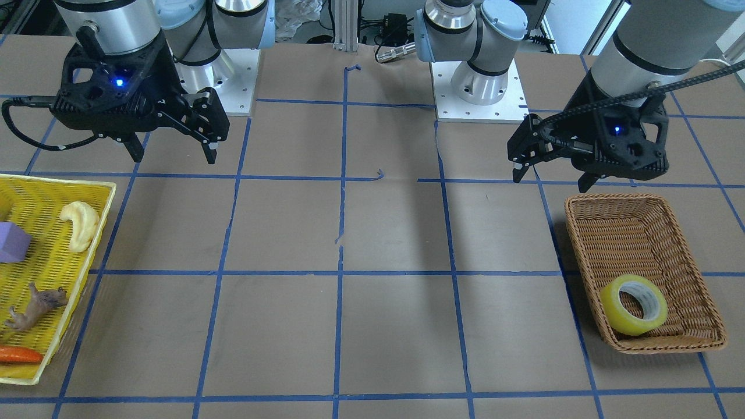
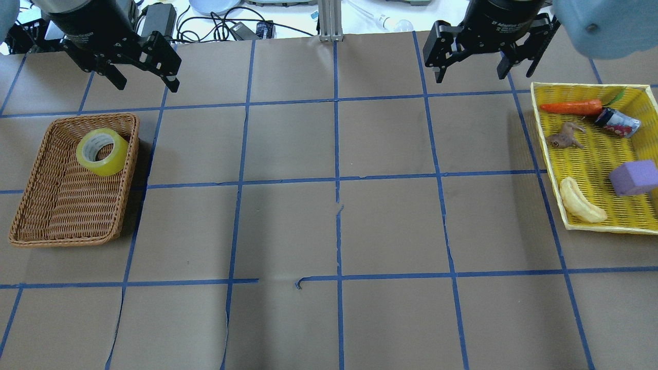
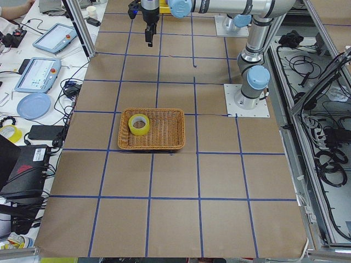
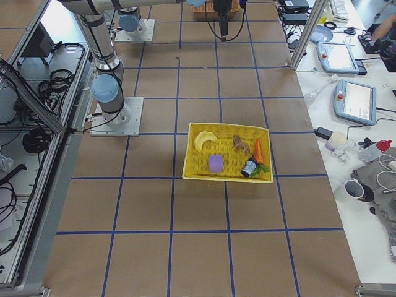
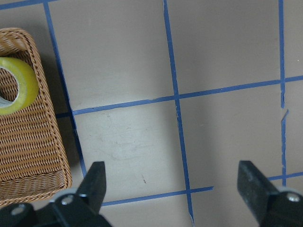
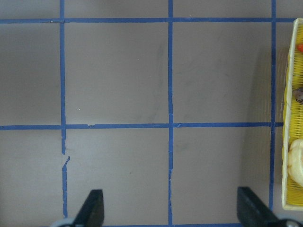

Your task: Transfer tape with both arms

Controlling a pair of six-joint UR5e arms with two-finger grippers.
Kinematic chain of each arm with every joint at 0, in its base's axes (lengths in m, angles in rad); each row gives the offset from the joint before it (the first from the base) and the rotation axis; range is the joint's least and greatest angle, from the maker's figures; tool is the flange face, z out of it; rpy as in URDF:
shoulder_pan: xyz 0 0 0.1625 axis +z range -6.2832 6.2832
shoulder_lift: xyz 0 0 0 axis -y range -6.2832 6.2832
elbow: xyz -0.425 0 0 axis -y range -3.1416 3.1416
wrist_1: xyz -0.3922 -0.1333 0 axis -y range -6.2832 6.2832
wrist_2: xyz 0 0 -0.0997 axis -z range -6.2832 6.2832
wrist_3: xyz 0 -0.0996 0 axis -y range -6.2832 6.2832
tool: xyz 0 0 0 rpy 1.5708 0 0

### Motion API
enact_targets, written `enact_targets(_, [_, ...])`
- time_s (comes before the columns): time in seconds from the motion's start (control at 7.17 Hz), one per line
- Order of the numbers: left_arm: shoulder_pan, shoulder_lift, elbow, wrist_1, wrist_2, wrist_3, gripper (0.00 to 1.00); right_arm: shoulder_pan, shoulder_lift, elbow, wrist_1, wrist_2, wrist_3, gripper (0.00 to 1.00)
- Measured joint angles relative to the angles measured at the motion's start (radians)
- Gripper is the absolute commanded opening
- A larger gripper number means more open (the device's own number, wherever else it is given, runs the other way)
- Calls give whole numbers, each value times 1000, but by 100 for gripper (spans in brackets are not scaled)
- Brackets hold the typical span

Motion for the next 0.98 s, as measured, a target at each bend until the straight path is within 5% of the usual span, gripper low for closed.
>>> enact_targets(0.42, [-116,-7,-12,24,68,-149,100,0,0,0,-2,-2,0,100])
enact_targets(0.98, [-131,8,-51,58,72,-165,100,0,0,0,-2,-2,0,100])
